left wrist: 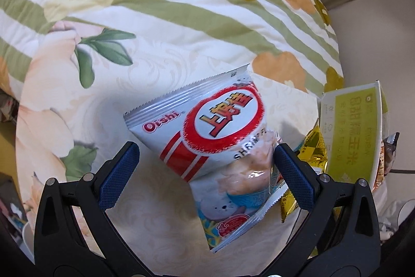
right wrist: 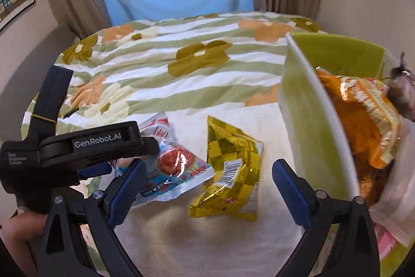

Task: Organize snacks
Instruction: 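Grasp the Oishi shrimp bag with the left gripper while the right grasps the gold bag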

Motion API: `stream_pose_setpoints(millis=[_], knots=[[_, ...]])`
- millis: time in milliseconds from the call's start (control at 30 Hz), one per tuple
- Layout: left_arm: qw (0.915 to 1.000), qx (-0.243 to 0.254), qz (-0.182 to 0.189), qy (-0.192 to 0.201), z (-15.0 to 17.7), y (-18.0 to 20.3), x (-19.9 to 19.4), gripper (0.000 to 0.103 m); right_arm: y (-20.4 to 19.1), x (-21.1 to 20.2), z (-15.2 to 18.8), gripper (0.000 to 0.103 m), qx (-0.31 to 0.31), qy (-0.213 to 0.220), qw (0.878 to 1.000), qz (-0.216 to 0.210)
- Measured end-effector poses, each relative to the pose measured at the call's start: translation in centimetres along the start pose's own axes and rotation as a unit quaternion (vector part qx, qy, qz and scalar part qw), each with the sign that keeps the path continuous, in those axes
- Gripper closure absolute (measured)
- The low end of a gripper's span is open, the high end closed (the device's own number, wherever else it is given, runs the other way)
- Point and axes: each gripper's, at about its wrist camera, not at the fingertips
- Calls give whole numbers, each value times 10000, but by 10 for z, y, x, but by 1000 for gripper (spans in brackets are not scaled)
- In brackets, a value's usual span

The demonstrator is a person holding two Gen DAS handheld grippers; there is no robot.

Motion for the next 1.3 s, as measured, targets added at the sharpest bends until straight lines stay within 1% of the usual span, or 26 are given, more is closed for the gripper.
stream_pose_setpoints(millis=[100,300,333,367,400,467,533,567,633,700,833,933,1000,1133,1167,1200,1267,1300], knots=[[10000,-19,38,42,-1,-4,1,0,1,9,2,6,26,-133,9999,-86],[9990,-230,392,-32,-5,-7,13,1,8,26,3,7,146,-363,9990,-196],[9990,-189,399,26,-5,-6,12,3,9,27,3,7,171,-391,9989,-209],[9987,-162,472,37,-4,-4,12,10,10,29,4,7,193,-421,9987,-221],[9980,-144,620,34,-5,-3,13,19,11,32,4,7,228,-468,9983,-247],[9973,-72,724,-11,-4,0,12,29,13,33,5,7,289,-511,9979,-277],[9978,177,639,44,-5,4,9,31,14,33,5,7,293,-516,9978,-310],[9979,379,529,74,-5,7,6,33,14,33,5,7,291,-524,9977,-327],[9973,539,494,76,-4,8,3,35,15,35,5,8,319,-565,9972,-364],[9970,566,529,48,-3,4,1,38,17,38,5,10,382,-603,9966,-405],[9966,352,749,-9,-1,-9,-1,44,22,43,5,13,495,-678,9954,-461],[9963,427,741,23,2,-12,-6,46,27,49,5,18,563,-766,9943,-489],[9961,536,705,44,3,-11,-9,47,30,54,6,25,562,-830,9938,-485],[9958,624,674,41,7,-17,-15,48,33,62,8,33,529,-956,9929,-467],[9958,610,680,40,8,-19,-16,49,33,62,9,36,515,-972,9928,-465],[9958,594,699,35,9,-21,-17,49,33,65,9,42,494,-1008,9926,-473],[9954,583,764,15,11,-25,-19,49,34,69,11,52,464,-1082,9918,-501],[9952,589,781,14,12,-27,-20,50,33,70,11,55,428,-1105,9917,-501]])
Point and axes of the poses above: each gripper's, at about its wrist camera, not at the fingertips, and x roughly the way its jaws point, y to its right, z to its underside, and after that the axes turned 7 degrees about y, right-handed
